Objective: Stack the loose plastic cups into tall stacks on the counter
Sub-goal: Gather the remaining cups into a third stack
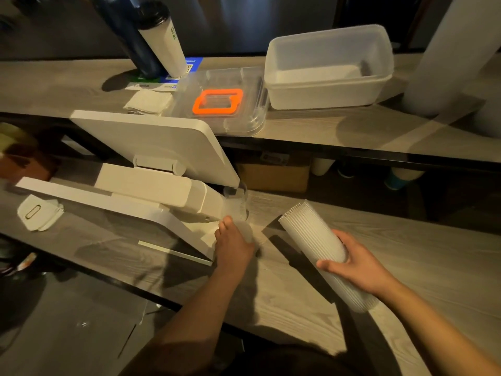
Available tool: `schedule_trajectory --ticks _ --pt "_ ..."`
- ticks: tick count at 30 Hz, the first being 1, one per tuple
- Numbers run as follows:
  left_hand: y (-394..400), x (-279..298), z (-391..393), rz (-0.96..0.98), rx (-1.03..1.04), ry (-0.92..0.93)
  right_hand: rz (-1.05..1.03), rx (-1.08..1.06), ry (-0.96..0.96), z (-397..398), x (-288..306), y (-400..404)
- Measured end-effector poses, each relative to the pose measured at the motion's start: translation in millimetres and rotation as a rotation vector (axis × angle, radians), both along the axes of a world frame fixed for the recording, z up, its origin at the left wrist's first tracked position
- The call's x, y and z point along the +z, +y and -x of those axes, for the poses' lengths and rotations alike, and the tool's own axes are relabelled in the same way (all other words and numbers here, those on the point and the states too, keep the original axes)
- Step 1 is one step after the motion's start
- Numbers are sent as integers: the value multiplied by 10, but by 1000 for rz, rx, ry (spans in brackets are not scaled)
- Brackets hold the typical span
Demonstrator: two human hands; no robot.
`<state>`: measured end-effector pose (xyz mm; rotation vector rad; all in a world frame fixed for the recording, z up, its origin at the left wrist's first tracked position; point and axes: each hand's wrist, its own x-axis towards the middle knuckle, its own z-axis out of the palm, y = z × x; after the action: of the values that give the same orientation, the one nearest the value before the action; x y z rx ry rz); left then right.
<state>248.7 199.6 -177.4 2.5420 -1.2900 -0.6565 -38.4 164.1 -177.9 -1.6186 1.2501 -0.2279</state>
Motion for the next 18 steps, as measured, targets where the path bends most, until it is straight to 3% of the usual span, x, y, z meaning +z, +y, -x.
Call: schedule_trajectory --ticks 9,14,18 --pt "85 47 316 19 -87 239 -19 -35 -21 39 53 57" --pt "34 119 419 113 1 473 -7 -58 -27 105 116 103" --pt "-31 251 394 264 185 726 -1 -84 -26 181 124 114"
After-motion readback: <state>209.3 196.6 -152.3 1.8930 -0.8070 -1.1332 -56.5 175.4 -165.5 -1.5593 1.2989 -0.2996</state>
